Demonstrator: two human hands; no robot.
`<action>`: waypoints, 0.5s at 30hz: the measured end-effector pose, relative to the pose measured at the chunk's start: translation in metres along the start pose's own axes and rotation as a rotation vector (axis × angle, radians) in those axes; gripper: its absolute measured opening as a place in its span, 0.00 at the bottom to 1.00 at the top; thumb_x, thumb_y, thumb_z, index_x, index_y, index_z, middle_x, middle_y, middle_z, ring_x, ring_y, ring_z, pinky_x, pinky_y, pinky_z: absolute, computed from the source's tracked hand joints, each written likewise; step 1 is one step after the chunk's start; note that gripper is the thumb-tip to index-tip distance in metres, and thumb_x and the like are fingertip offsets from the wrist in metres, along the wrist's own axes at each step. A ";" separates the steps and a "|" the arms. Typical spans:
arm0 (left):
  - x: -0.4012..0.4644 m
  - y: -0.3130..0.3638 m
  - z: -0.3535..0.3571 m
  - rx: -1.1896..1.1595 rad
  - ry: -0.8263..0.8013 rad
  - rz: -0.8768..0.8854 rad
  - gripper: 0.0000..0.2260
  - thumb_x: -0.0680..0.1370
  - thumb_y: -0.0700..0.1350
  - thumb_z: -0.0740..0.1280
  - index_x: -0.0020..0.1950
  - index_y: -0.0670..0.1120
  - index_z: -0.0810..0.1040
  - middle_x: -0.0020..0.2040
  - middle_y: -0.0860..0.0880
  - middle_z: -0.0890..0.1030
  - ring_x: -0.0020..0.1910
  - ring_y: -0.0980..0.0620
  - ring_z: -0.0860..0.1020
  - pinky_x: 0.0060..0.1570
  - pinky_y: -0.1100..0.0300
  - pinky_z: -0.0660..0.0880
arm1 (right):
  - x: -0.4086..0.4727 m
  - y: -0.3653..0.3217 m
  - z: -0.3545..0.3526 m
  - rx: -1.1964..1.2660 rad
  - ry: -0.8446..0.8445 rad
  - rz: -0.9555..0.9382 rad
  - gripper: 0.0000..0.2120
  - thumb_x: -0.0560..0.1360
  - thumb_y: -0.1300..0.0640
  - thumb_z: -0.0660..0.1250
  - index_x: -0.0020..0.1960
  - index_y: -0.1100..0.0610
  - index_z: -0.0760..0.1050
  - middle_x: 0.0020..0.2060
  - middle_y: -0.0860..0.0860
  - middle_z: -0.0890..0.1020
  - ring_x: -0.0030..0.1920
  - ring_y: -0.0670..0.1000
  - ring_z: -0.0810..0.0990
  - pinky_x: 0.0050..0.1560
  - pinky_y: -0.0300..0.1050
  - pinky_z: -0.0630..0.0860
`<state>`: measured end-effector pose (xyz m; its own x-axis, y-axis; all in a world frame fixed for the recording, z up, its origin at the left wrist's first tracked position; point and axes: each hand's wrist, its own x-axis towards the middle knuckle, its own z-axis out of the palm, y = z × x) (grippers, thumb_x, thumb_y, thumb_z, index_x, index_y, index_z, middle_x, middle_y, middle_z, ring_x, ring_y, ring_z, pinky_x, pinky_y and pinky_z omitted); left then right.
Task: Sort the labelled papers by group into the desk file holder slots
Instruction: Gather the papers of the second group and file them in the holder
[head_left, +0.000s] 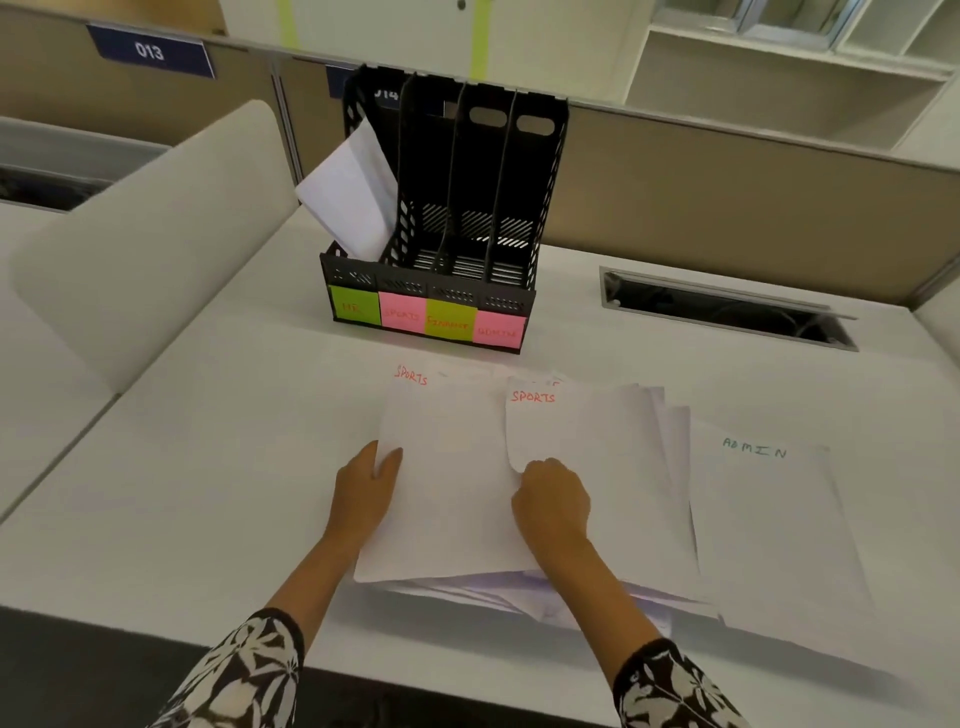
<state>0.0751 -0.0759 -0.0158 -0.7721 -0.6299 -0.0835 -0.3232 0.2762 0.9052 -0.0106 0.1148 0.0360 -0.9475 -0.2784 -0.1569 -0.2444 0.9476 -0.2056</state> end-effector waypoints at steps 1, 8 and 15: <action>0.001 -0.002 0.000 -0.008 -0.003 -0.007 0.15 0.81 0.51 0.59 0.63 0.44 0.73 0.52 0.54 0.75 0.49 0.53 0.75 0.48 0.63 0.71 | 0.001 -0.001 -0.003 -0.029 0.014 0.002 0.09 0.77 0.61 0.61 0.54 0.61 0.77 0.52 0.56 0.80 0.52 0.55 0.79 0.51 0.44 0.76; 0.004 -0.003 0.000 -0.040 -0.018 -0.013 0.06 0.80 0.51 0.60 0.51 0.52 0.73 0.43 0.61 0.77 0.42 0.59 0.77 0.37 0.69 0.71 | 0.008 -0.016 -0.010 -0.101 0.040 -0.006 0.09 0.75 0.63 0.64 0.55 0.60 0.71 0.49 0.55 0.81 0.48 0.54 0.81 0.46 0.43 0.76; 0.002 0.002 -0.001 -0.075 -0.029 -0.019 0.17 0.81 0.49 0.59 0.68 0.51 0.62 0.55 0.58 0.72 0.48 0.54 0.75 0.45 0.67 0.72 | -0.003 -0.053 -0.003 -0.020 0.109 -0.185 0.08 0.75 0.66 0.62 0.54 0.61 0.73 0.47 0.58 0.81 0.46 0.57 0.80 0.42 0.46 0.75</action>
<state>0.0733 -0.0778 -0.0137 -0.7822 -0.6128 -0.1124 -0.2969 0.2081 0.9319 0.0048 0.0658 0.0508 -0.9025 -0.4306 -0.0130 -0.4194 0.8852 -0.2015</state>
